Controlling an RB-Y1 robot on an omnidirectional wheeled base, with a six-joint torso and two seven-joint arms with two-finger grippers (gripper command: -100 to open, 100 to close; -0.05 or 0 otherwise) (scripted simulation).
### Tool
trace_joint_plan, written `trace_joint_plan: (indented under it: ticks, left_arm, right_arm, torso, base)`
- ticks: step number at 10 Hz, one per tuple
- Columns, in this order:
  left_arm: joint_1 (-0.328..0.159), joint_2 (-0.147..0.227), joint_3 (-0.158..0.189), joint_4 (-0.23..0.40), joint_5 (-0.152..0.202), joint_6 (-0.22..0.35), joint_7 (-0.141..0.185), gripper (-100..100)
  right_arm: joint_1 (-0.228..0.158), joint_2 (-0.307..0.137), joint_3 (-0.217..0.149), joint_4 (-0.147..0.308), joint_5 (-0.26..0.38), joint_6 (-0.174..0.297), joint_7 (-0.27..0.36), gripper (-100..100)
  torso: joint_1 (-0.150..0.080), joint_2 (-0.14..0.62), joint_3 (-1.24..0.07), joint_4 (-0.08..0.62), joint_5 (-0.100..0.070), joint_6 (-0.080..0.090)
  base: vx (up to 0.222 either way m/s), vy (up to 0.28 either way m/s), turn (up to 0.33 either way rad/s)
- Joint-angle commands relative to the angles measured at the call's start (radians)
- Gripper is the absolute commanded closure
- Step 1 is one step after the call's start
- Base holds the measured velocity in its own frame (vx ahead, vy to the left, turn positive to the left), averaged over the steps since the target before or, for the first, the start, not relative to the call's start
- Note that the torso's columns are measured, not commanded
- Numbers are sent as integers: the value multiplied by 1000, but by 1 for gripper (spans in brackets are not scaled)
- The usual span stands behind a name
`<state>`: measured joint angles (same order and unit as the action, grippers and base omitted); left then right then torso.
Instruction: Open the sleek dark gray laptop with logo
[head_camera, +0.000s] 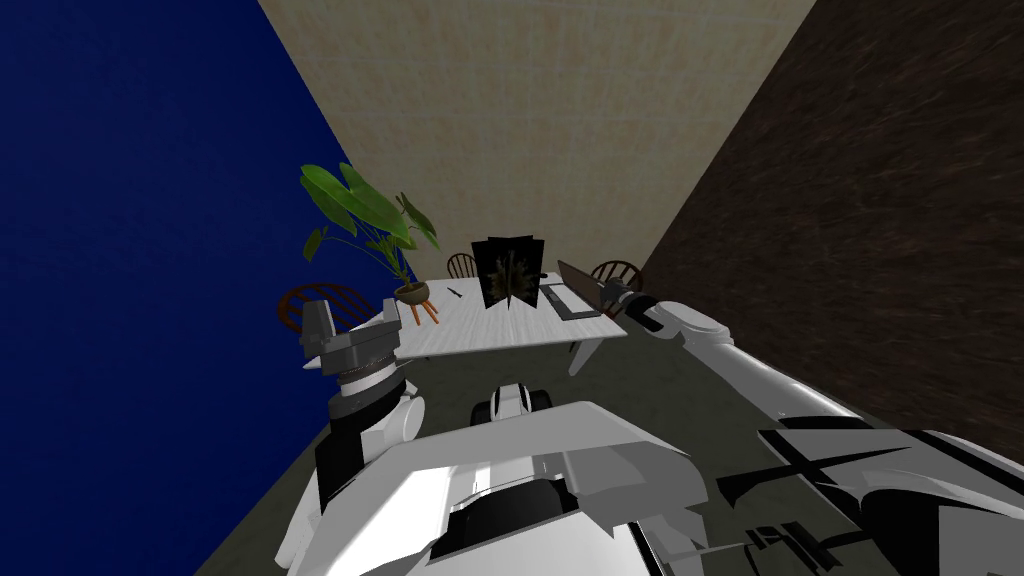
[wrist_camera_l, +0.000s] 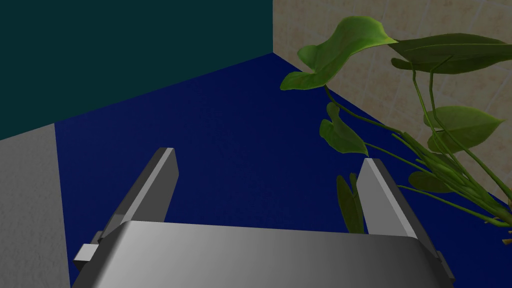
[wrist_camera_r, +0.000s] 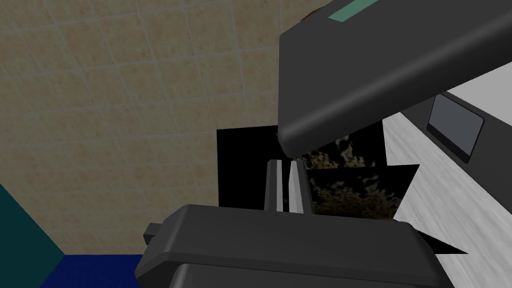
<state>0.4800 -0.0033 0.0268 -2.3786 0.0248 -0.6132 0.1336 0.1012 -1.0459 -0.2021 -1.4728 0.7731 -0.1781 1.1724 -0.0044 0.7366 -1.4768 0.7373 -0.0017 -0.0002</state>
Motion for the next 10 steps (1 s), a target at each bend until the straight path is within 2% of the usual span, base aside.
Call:
trace_joint_plan:
  ticks: [1,2,4,5,7,8,10]
  left_arm:
    - [0,0,0,0,0,0,0,0]
    - [0,0,0,0,0,0,0,0]
    - [0,0,0,0,0,0,0,0]
    - [0,0,0,0,0,0,0,0]
    - [0,0,0,0,0,0,0,0]
    - [0,0,0,0,0,0,0,0]
    - [0,0,0,0,0,0,0,0]
  right_arm:
    - [9,53,23,-42,65,48,79,100]
    - [9,53,23,-42,65,48,93,100]
    - [17,98,38,-75,117,81,154,100]
    - [17,98,38,-75,117,81,166,100]
    - [26,144,53,-109,169,115,226,100]
    - [26,144,53,-109,169,115,240,100]
    - [34,189,68,-142,222,149,301,100]
  torso:
    - [1,-1,-1,-1,0,-1]
    - [3,-2,-1,-1,1,-1]
    - [4,-1,-1,0,2,-1]
    - [4,0,0,0,1,-1]
    - [4,1,1,1,2,0]
    - [4,2,1,1,2,0]
    - [4,2,1,1,2,0]
  base:
    - [-7,8,21]
    - [-5,7,19]
    - [3,5,15]
    - [2,7,15]
    - [0,7,18]
    - [-1,7,9]
    - [-2,7,19]
